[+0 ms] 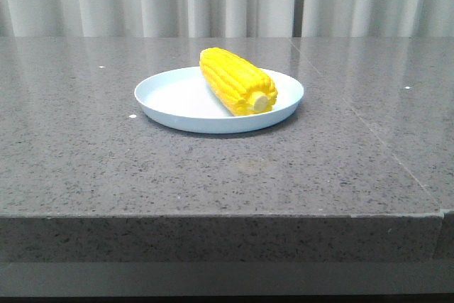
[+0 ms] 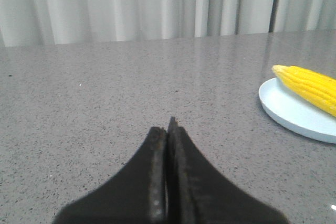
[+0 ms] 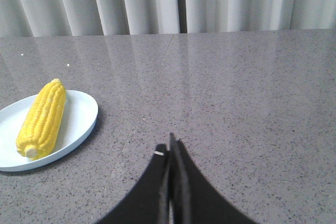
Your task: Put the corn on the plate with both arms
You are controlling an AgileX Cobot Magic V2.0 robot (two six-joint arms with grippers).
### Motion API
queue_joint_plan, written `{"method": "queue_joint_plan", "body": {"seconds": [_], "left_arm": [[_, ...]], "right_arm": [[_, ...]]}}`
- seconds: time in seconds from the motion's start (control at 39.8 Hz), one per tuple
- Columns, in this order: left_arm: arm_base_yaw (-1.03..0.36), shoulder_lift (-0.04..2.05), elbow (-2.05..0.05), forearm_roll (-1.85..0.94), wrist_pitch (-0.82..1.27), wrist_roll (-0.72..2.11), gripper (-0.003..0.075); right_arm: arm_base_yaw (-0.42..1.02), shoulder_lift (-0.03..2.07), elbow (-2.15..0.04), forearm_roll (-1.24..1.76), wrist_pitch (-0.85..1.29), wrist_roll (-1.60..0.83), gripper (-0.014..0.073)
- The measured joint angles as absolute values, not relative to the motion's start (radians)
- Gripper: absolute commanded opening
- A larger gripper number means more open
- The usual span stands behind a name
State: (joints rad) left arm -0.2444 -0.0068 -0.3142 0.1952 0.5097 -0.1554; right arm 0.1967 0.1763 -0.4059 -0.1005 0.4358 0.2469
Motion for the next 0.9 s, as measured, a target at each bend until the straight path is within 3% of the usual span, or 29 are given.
{"method": "queue_joint_plan", "body": {"seconds": [0.4,0.58,0.9], "left_arm": [[-0.01,-0.007,-0.106,-0.067,0.263,0.04,-0.002],[0.017,-0.007,0.002,-0.075,0.185,0.046,-0.002],[0.017,-0.007,0.01,-0.075,0.157,0.047,-0.002]], "right_arm": [[0.197,0.176,-0.406,-0.101,0.436,0.247,-0.0121],[0.197,0.176,-0.406,-0.101,0.436,0.247,-0.0121],[0.197,0.176,-0.406,-0.101,0.436,0.247,-0.0121]]}}
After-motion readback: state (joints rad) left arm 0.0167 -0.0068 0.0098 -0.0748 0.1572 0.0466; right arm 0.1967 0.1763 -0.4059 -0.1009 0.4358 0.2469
